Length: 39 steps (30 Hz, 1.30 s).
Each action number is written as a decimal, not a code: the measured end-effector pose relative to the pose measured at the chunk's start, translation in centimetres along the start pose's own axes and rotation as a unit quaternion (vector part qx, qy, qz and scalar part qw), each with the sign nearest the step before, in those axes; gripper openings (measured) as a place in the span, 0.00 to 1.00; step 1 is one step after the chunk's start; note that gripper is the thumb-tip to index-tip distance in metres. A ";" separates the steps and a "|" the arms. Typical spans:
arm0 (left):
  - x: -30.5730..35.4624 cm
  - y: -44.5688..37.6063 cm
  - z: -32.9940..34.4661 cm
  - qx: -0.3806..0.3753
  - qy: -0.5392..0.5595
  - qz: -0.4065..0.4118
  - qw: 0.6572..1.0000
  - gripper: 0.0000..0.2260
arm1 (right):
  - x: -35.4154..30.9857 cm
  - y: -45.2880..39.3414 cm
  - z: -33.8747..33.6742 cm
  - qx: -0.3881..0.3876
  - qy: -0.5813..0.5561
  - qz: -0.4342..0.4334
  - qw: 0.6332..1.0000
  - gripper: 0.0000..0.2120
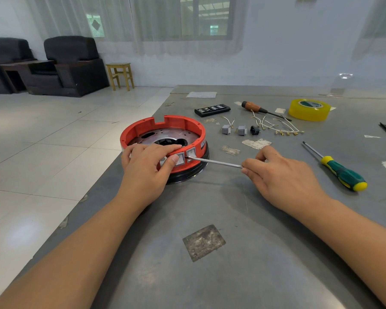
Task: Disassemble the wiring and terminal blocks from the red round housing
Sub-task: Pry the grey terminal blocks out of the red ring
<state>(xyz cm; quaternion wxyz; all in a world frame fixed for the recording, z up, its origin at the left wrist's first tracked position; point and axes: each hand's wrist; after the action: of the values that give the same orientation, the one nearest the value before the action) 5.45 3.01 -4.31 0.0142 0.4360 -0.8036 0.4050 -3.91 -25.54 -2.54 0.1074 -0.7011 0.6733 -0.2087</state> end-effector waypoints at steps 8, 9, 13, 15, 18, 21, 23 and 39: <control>0.1 -0.1 0.0 -0.006 -0.008 -0.005 1.000 0.18 | -0.1 0.3 0.0 0.022 -0.015 -0.009 1.000 0.20; 0.0 -0.2 0.0 -0.007 -0.008 -0.006 1.000 0.18 | -0.1 0.3 0.0 0.027 -0.010 -0.009 1.000 0.20; 0.1 -0.5 0.2 -0.016 -0.008 -0.016 1.000 0.17 | -0.3 0.2 -0.1 0.042 0.009 -0.019 0.999 0.21; 0.2 -0.6 0.3 -0.019 -0.011 -0.019 1.000 0.14 | -0.4 0.3 -0.1 0.050 0.009 -0.021 0.998 0.22; 0.3 -0.6 0.3 -0.023 -0.008 -0.022 0.999 0.16 | -0.4 0.2 0.1 0.062 0.011 -0.025 0.998 0.21; 0.4 -0.6 0.3 -0.029 -0.007 -0.024 0.999 0.15 | 0.0 -0.3 0.6 0.065 0.017 -0.033 0.997 0.23; 0.4 -0.5 0.2 -0.034 0.000 -0.024 0.999 0.17 | 0.2 -0.9 0.9 0.075 0.018 -0.045 0.996 0.25; 0.8 -0.4 -0.2 -0.058 0.047 -0.041 0.996 0.13 | 1.5 -5.6 4.4 0.130 0.010 -0.093 0.987 0.32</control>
<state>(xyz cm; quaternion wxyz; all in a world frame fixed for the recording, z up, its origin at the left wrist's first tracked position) 5.18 2.48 -3.67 0.0937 0.4475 -0.8055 0.3770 3.05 -27.17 -3.82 0.1707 -0.7388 0.5734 -0.3102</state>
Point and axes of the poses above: each hand's wrist, its own y-axis away from the middle knuckle, its own z-axis out of the palm, x = y × z, and after that the axes turned 3 degrees about z, right-handed
